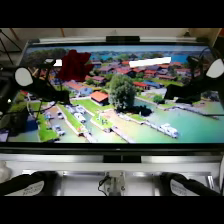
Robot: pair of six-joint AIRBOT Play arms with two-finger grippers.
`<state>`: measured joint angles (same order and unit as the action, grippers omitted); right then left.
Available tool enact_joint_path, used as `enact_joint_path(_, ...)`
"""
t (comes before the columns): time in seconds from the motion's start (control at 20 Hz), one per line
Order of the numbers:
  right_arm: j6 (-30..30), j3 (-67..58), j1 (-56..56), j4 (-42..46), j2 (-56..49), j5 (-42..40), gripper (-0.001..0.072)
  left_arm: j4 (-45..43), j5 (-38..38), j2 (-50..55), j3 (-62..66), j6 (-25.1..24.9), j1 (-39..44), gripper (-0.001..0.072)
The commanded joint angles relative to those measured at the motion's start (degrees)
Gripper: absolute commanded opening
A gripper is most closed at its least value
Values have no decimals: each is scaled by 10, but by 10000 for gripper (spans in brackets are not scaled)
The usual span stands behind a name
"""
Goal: Fold the shirts.
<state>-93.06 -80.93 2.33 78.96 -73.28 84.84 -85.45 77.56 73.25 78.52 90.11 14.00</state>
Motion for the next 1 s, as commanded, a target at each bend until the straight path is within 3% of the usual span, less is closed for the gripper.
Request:
enact_joint_path(0.0, 0, -1, 0, 0, 0, 0, 629, 0, 0, 0, 0, 0, 0, 720)
enact_joint_path(0.75, 0, -1, 0, 0, 0, -1, 629, 0, -6, 1, 0, 0, 0, 720)
enact_joint_path(0.95, -1, -1, 0, -2, 0, -37, 629, 30, -112, 13, 0, 1, 1, 720)
